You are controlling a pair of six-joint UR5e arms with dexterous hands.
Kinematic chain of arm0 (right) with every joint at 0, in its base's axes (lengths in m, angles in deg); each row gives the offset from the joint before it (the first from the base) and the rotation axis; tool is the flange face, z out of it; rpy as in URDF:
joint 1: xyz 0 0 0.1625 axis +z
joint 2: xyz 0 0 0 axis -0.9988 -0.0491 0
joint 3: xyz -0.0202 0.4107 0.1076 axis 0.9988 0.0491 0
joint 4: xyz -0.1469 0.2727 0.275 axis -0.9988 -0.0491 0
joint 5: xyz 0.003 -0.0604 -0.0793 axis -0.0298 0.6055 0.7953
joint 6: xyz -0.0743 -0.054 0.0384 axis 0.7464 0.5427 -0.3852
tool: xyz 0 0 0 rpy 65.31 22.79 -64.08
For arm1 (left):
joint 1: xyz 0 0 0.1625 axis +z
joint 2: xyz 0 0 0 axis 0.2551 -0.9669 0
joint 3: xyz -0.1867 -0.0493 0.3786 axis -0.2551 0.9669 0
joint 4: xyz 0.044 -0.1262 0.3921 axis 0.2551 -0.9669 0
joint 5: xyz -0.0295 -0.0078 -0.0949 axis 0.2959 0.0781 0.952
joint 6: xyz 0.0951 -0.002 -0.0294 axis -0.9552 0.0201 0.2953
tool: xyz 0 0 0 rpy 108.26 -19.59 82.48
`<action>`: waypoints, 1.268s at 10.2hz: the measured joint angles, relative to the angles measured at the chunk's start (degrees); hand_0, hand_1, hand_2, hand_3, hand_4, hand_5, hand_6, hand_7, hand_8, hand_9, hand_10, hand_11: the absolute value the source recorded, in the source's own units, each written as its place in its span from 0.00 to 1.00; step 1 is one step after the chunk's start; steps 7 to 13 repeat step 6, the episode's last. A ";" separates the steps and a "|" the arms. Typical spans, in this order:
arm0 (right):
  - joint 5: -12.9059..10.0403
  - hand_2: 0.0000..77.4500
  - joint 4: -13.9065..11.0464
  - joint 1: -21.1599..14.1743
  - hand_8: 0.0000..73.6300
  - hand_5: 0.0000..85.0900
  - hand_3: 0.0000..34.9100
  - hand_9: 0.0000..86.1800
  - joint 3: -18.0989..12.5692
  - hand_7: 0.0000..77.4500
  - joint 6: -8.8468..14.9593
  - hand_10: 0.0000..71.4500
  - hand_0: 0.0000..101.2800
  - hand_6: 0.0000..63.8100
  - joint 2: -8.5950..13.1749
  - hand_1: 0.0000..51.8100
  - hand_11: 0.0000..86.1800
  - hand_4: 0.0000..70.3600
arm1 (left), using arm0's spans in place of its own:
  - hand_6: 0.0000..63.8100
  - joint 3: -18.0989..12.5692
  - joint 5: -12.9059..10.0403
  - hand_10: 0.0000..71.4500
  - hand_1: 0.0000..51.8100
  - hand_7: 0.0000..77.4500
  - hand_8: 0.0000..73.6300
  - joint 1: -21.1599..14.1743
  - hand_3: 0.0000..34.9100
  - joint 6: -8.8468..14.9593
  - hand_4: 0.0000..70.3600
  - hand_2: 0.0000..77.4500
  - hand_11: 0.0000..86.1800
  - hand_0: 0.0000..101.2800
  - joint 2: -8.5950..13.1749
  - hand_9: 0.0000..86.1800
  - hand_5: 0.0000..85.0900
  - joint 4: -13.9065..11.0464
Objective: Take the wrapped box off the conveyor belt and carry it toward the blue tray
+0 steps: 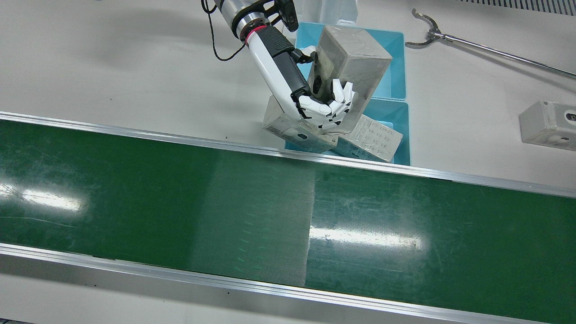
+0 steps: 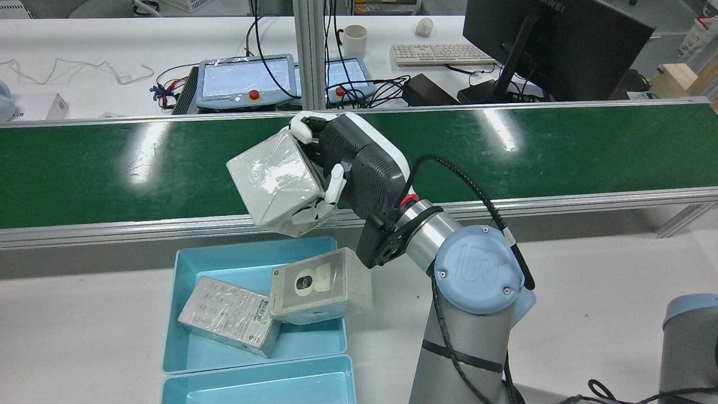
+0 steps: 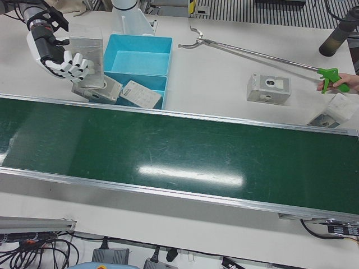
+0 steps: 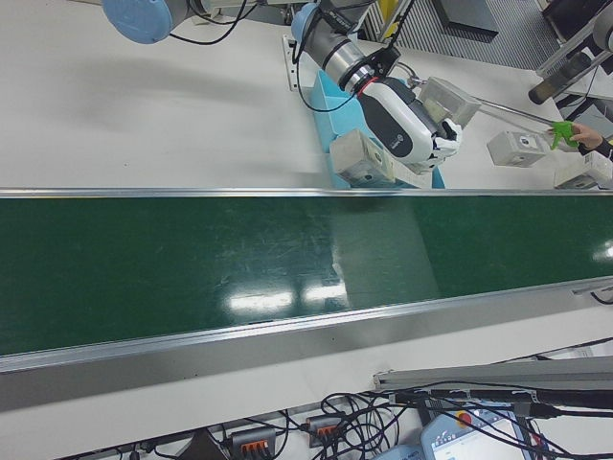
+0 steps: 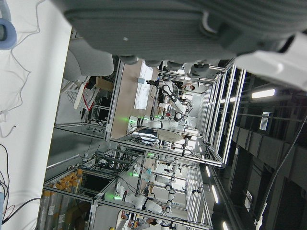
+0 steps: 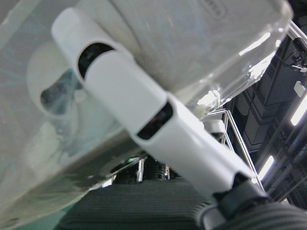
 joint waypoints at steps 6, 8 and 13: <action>0.57 0.26 3.37 -5.07 0.00 0.30 0.13 0.02 1.43 0.08 1.28 0.00 0.51 0.07 0.24 0.25 0.02 0.26 | 0.01 0.00 0.00 0.01 0.00 0.00 0.01 0.00 0.00 0.00 0.00 0.01 0.01 0.00 0.00 0.01 0.01 0.00; 0.57 0.26 3.37 -5.07 0.00 0.30 0.13 0.02 1.43 0.08 1.28 0.00 0.51 0.07 0.24 0.25 0.02 0.26 | 0.01 0.00 0.00 0.01 0.00 0.00 0.01 0.00 0.00 0.00 0.00 0.01 0.01 0.00 0.00 0.01 0.01 0.00; 0.57 0.26 3.37 -5.07 0.00 0.30 0.13 0.02 1.43 0.08 1.28 0.00 0.51 0.07 0.24 0.25 0.02 0.26 | 0.01 0.00 0.00 0.01 0.00 0.00 0.01 0.00 0.00 0.00 0.00 0.01 0.01 0.00 0.00 0.01 0.01 0.00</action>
